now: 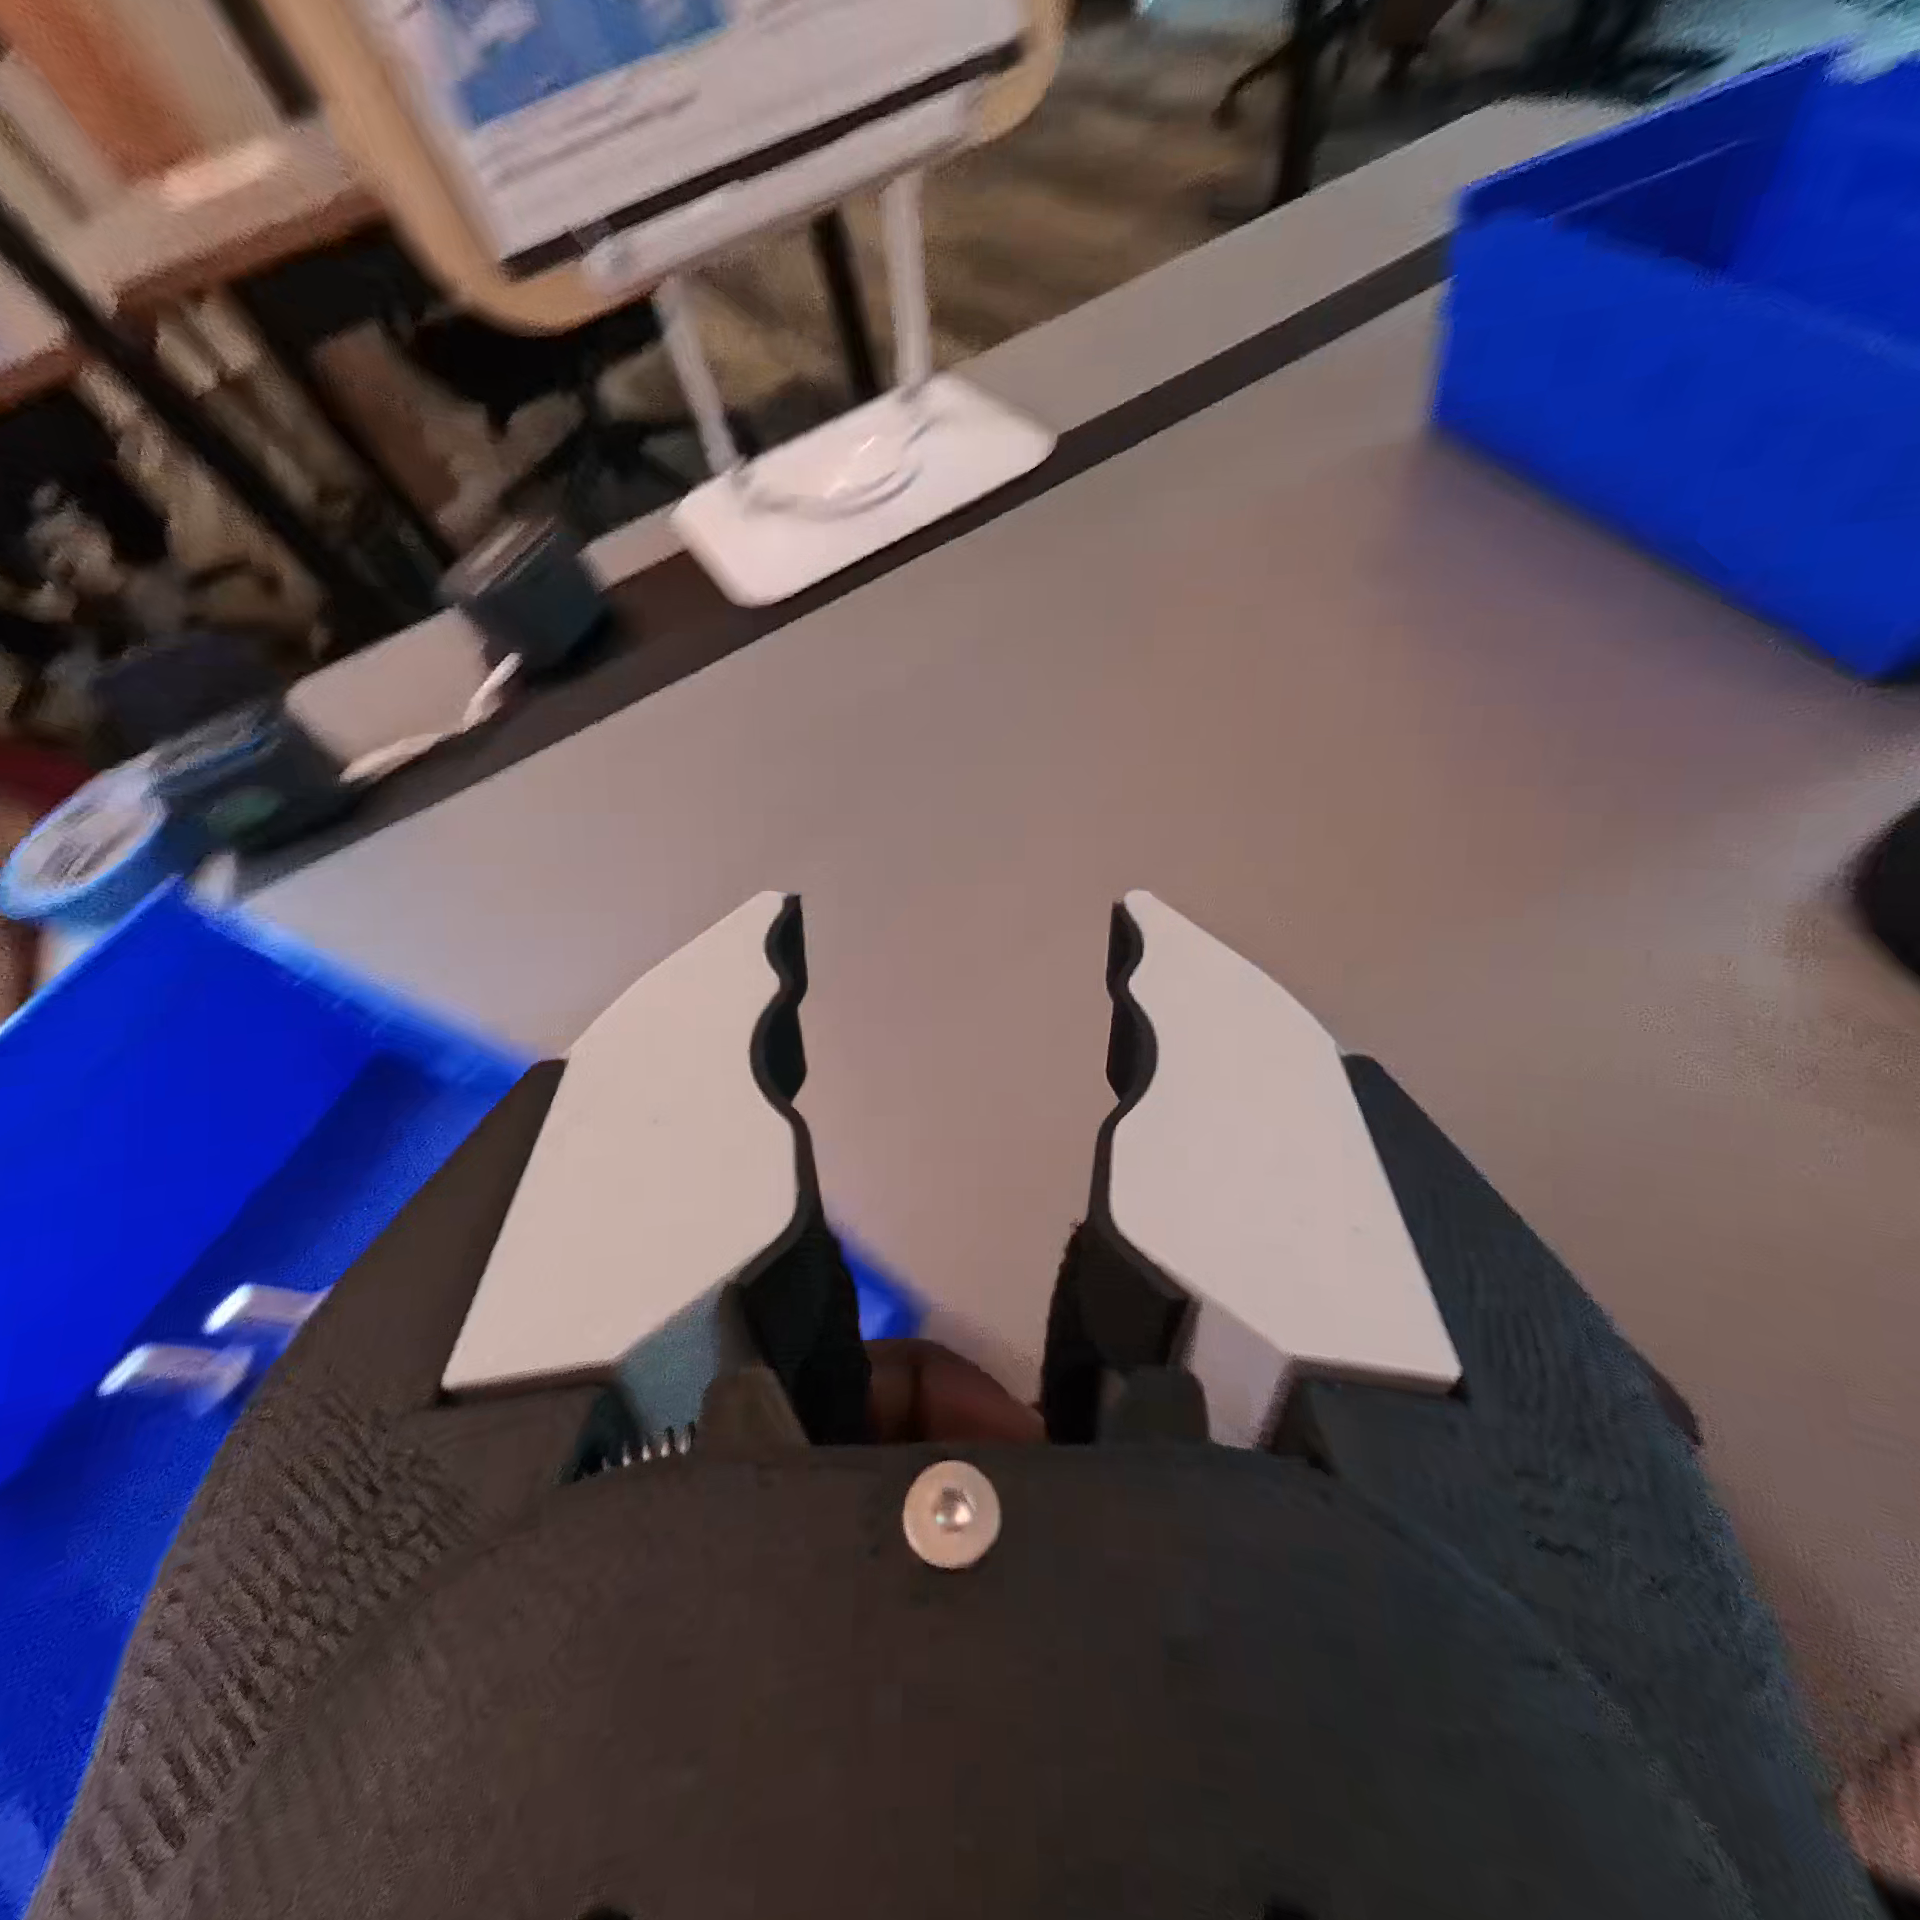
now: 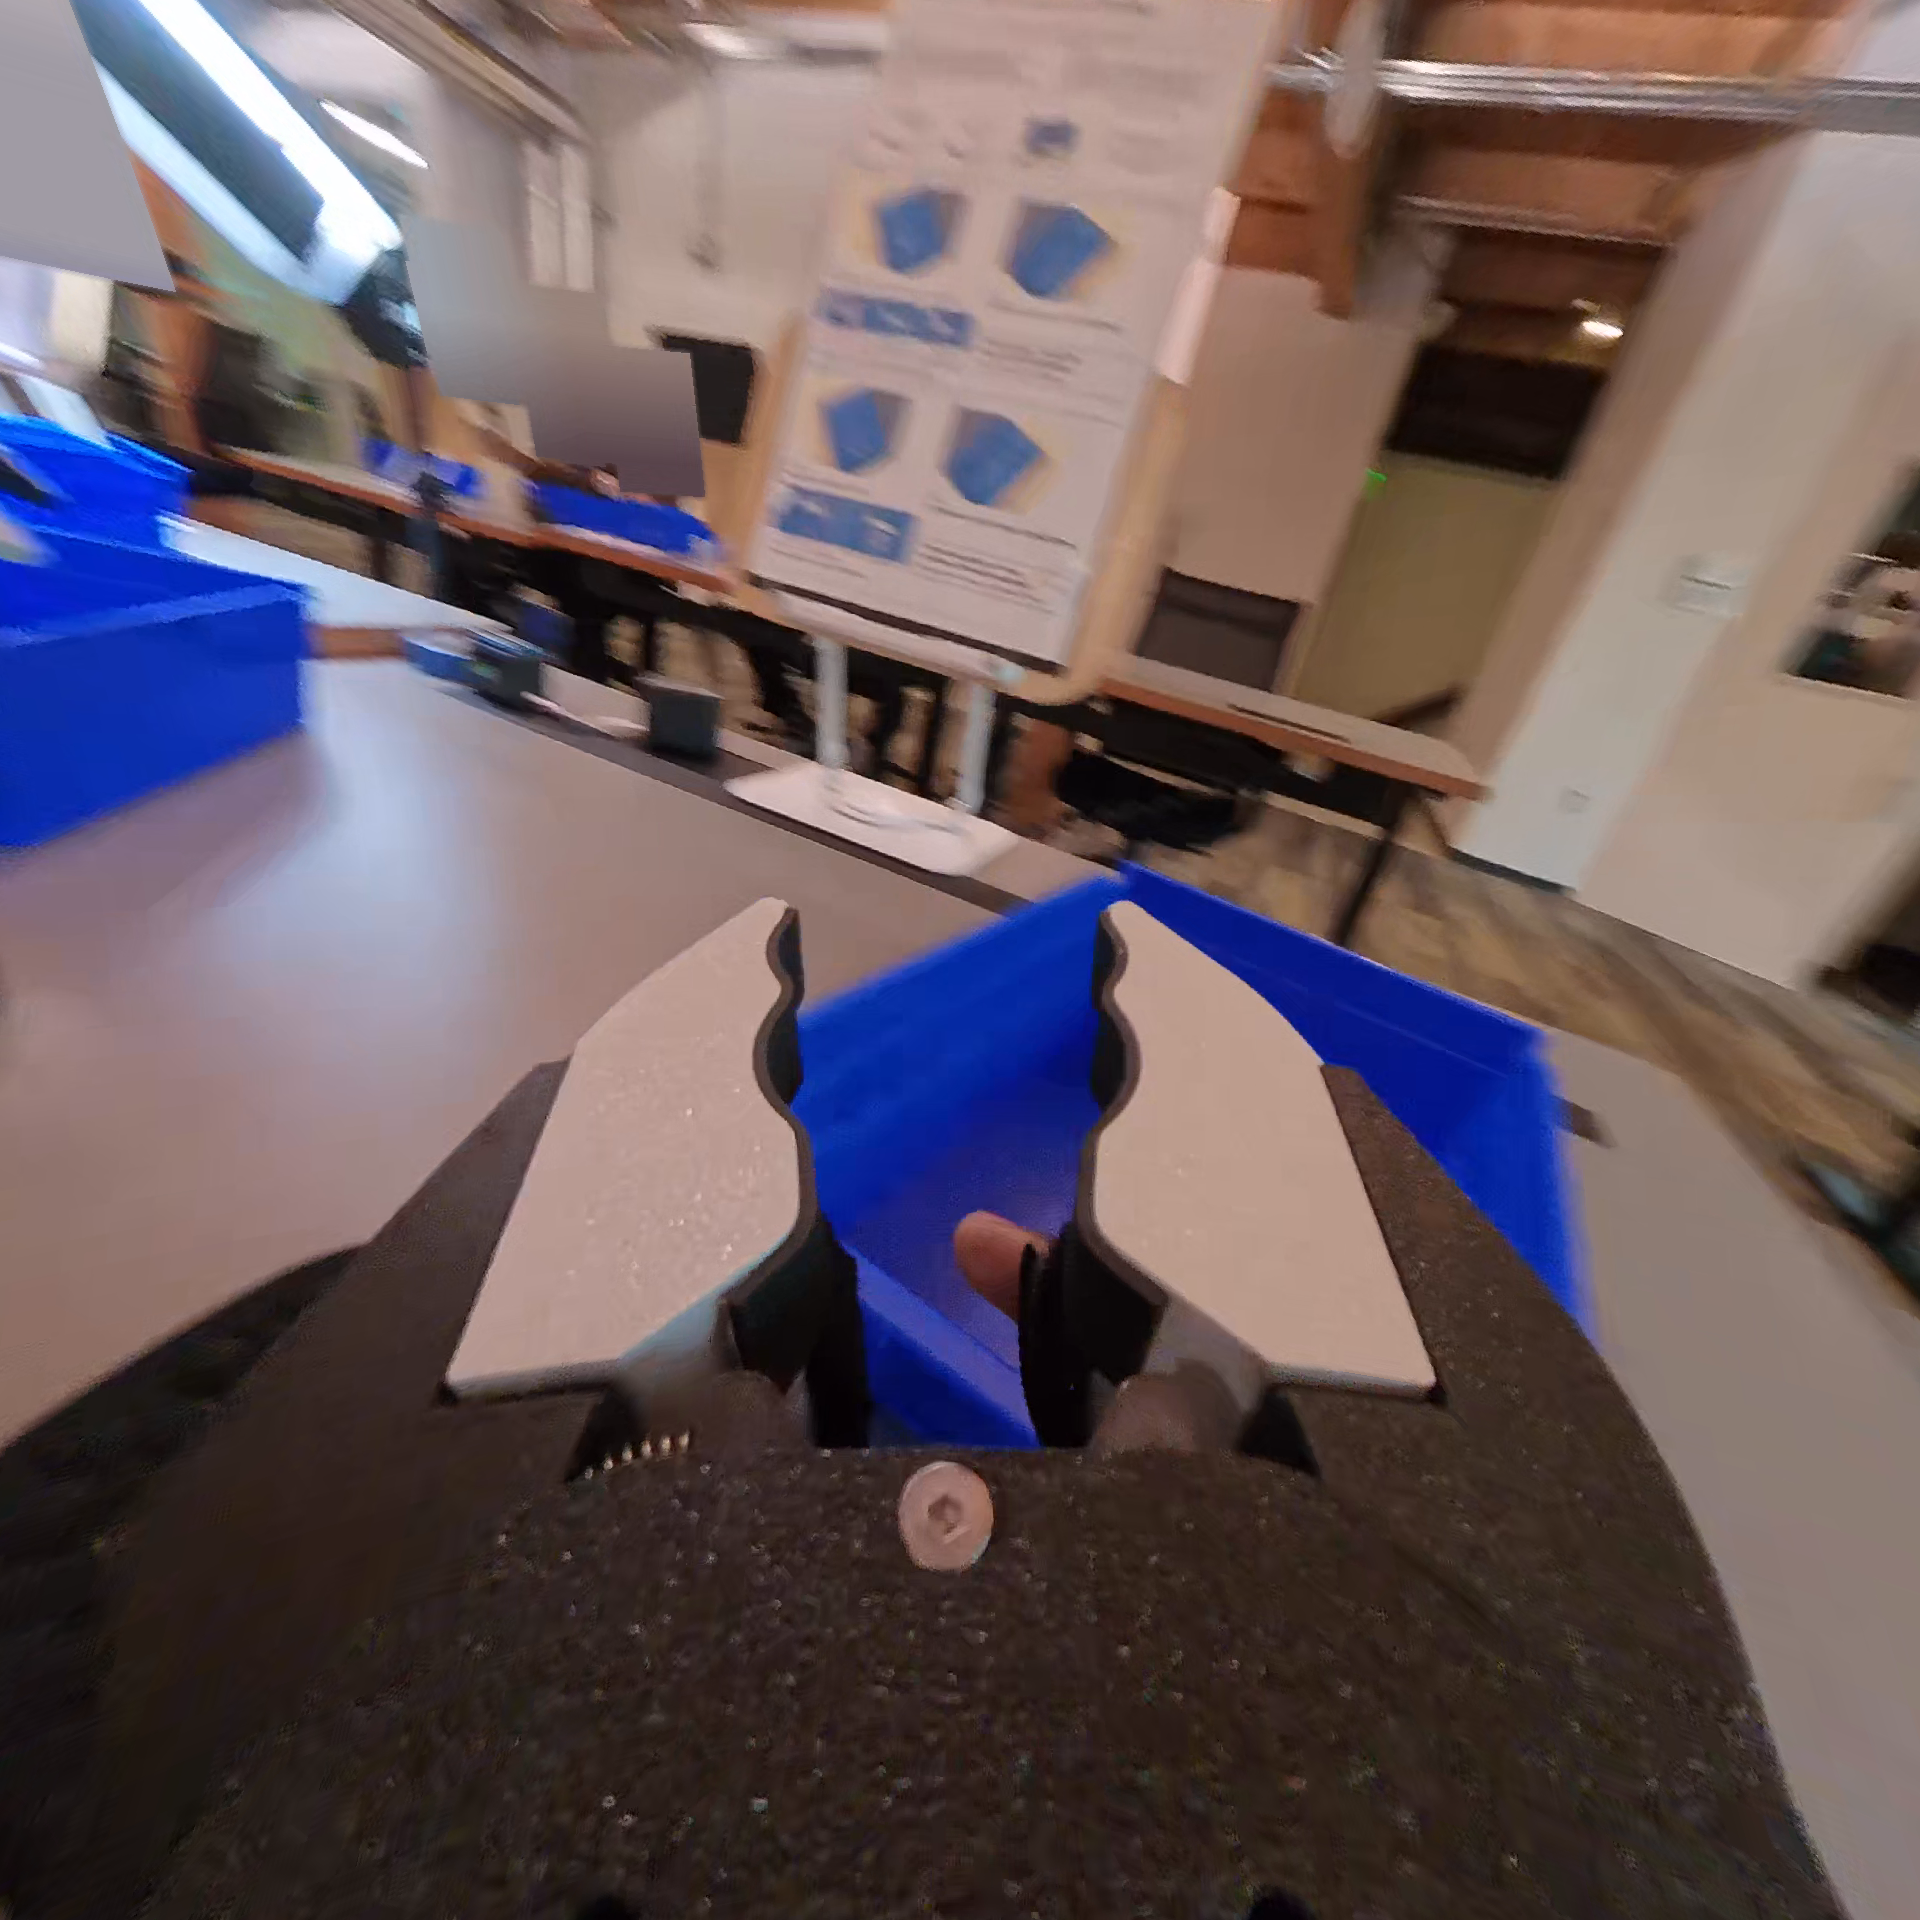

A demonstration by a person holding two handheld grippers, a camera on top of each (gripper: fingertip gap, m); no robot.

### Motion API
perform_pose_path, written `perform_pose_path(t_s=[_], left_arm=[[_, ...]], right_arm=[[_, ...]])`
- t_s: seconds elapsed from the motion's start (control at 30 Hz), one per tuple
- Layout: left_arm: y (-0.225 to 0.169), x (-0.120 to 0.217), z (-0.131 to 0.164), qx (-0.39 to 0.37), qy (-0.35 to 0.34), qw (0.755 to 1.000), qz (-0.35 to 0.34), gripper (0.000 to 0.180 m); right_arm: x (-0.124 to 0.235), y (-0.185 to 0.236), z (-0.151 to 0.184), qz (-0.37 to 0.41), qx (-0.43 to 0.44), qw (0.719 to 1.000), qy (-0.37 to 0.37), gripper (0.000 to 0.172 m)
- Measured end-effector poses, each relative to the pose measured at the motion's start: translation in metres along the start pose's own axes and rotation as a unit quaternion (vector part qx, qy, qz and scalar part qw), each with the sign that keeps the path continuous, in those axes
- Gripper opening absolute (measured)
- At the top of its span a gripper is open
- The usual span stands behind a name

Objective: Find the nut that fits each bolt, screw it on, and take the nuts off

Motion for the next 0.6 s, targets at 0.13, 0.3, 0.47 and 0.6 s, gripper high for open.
perform_pose_path(t_s=[0.13,0.3,0.47,0.6], left_arm=[[0.103,0.019,0.009,0.049,0.079,0.994,-0.058,0.051],[0.201,0.009,0.033,0.101,0.197,0.968,-0.119,0.046],[0.244,-0.018,0.065,0.128,0.301,0.936,-0.126,0.042],[0.263,-0.034,0.084,0.140,0.352,0.915,-0.140,0.037]], right_arm=[[-0.018,0.049,-0.008,-0.111,-0.043,0.990,-0.071,0.047],[-0.033,0.087,0.012,-0.185,-0.069,0.978,-0.068,0.044],[-0.035,0.092,0.019,-0.201,-0.082,0.974,-0.065,0.044],[-0.033,0.087,0.020,-0.191,-0.098,0.974,-0.076,0.044]])
Point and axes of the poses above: each gripper's, where its closed fingertips meet, x back along the fingers, z out of its underside, y = z × x across the jaws, the point moved 3 cm from there along x, back along the fingers, and after that the axes turned 13 degrees about x, right-handed, at the moved point
